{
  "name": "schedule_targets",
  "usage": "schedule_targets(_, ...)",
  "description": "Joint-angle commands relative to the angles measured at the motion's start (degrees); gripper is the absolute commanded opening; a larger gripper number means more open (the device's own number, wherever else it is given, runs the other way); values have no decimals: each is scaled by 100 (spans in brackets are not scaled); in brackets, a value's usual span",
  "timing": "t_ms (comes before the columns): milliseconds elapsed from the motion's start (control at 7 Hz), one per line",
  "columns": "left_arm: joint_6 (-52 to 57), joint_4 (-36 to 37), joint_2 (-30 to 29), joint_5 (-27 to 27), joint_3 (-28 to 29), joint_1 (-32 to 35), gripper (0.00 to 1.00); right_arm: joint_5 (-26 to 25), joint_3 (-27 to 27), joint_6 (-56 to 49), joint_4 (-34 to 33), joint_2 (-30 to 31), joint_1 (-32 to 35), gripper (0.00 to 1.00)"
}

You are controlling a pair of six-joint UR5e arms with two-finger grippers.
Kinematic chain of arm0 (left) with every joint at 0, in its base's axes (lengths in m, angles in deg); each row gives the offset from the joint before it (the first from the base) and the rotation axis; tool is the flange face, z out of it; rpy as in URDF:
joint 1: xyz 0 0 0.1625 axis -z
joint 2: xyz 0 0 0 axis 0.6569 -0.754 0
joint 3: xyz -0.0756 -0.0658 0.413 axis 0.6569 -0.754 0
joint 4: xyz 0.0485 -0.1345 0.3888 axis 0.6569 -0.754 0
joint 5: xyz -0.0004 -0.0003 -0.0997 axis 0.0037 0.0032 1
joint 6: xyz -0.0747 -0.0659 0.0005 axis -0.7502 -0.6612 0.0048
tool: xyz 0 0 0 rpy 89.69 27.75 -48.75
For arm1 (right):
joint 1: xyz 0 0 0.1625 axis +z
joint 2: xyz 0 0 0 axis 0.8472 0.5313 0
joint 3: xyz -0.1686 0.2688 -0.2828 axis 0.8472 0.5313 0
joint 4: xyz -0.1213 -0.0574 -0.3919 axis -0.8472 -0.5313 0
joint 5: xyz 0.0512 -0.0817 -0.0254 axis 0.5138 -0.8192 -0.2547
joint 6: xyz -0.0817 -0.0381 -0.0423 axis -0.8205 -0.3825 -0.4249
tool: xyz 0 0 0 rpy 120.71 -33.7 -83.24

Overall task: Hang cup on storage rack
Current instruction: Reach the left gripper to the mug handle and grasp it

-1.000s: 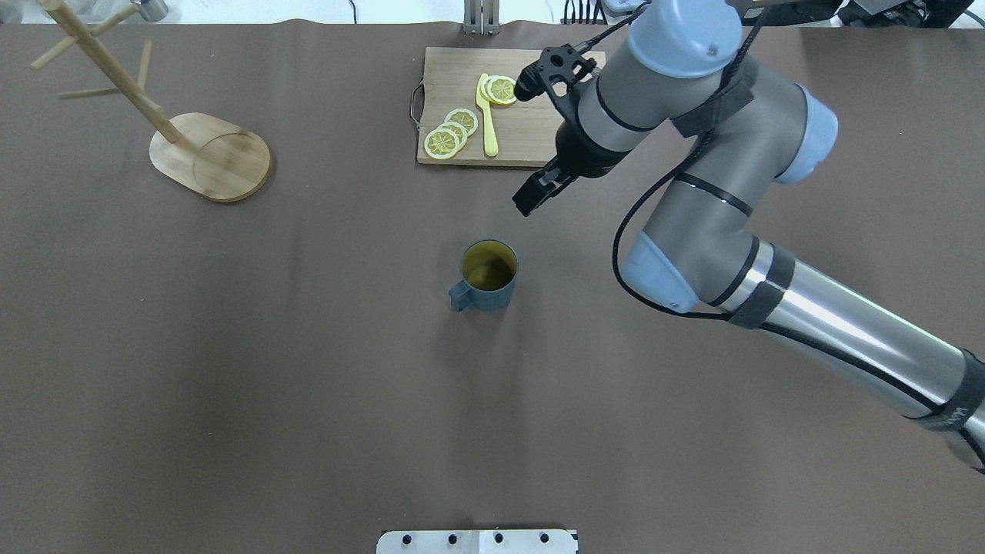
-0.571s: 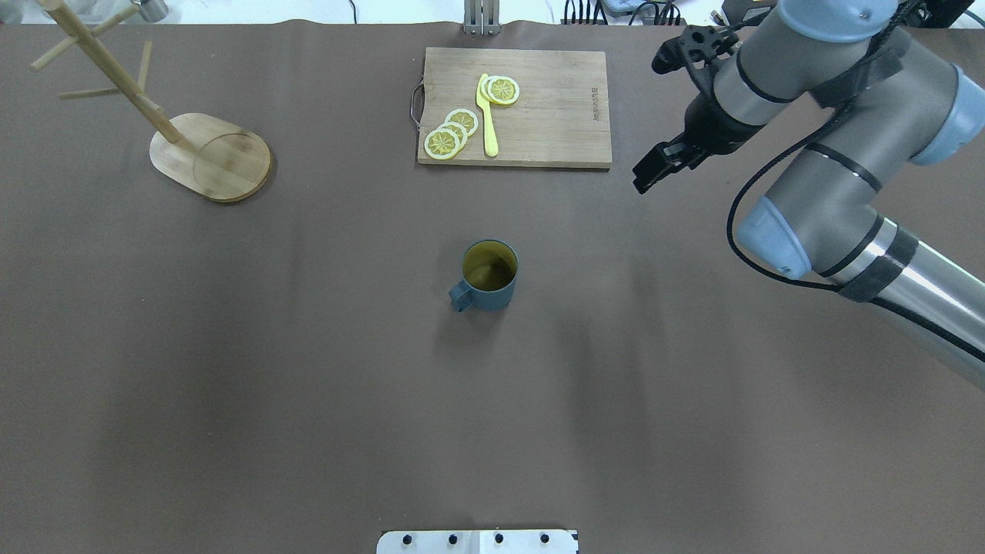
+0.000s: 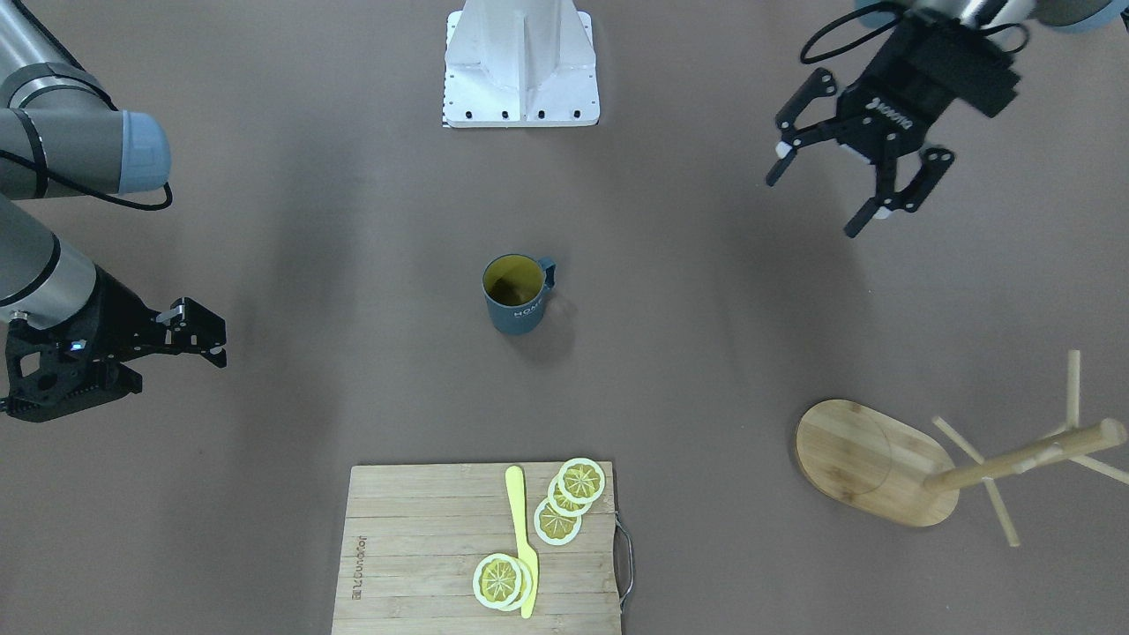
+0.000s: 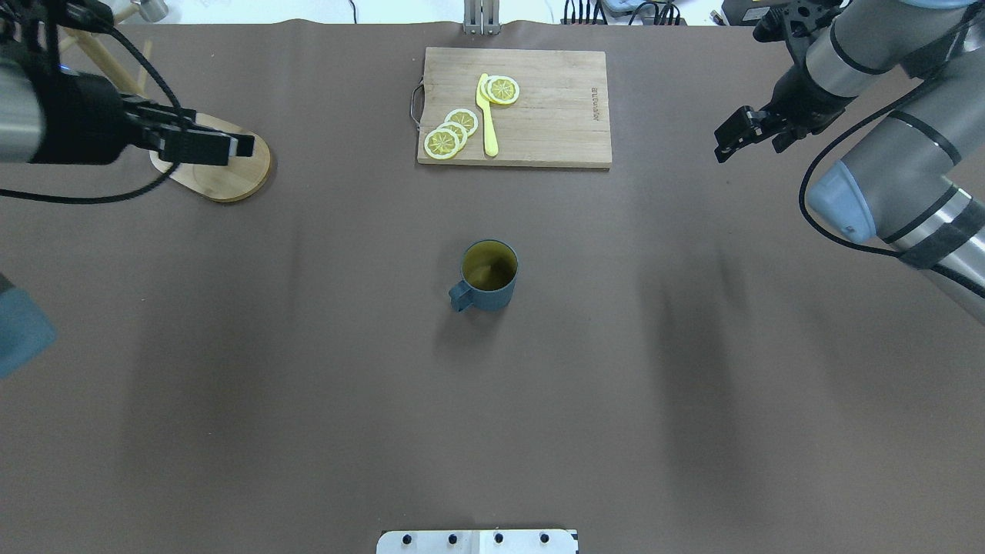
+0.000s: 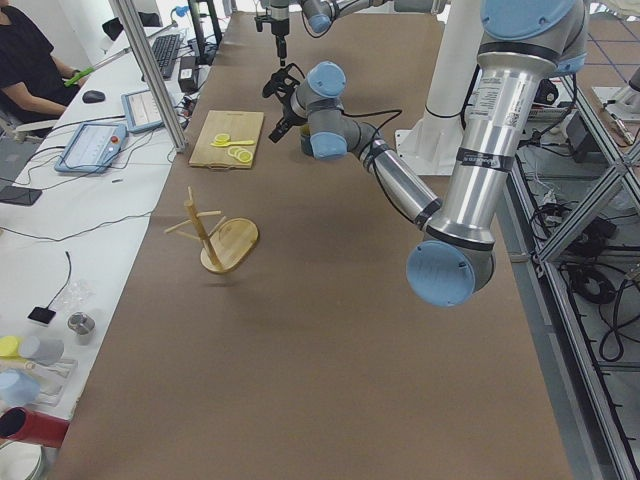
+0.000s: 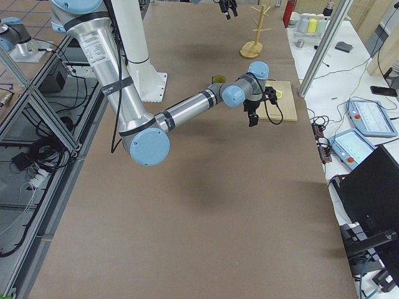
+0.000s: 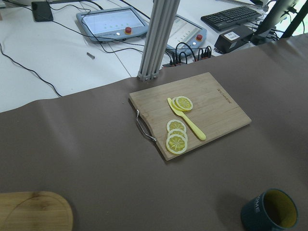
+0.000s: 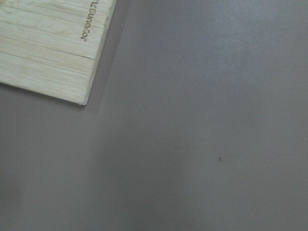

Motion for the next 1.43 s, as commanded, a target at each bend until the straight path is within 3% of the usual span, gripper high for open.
schedule_targets(0, -522, -1089, -24, -1417, 790, -1180, 97, 249, 144, 257, 18, 5, 31, 99)
schedule_targets(429, -780, -1209, -67, -3788, 829, -3051, 97, 277, 145, 802, 27, -206, 5, 99)
schedule_targets(857, -710, -1227, -969, -3849, 1704, -3276, 97, 277, 137, 811, 36, -294, 5, 99)
schedule_targets(1143, -692, -1427, -1140, -3701, 2189, -3277, 92, 277, 145, 811, 36, -355, 5, 99)
schedule_targets(1286, -544, -1916, -1148, -3560, 2478, -3277, 89, 277, 137, 811, 36, -373, 5, 99)
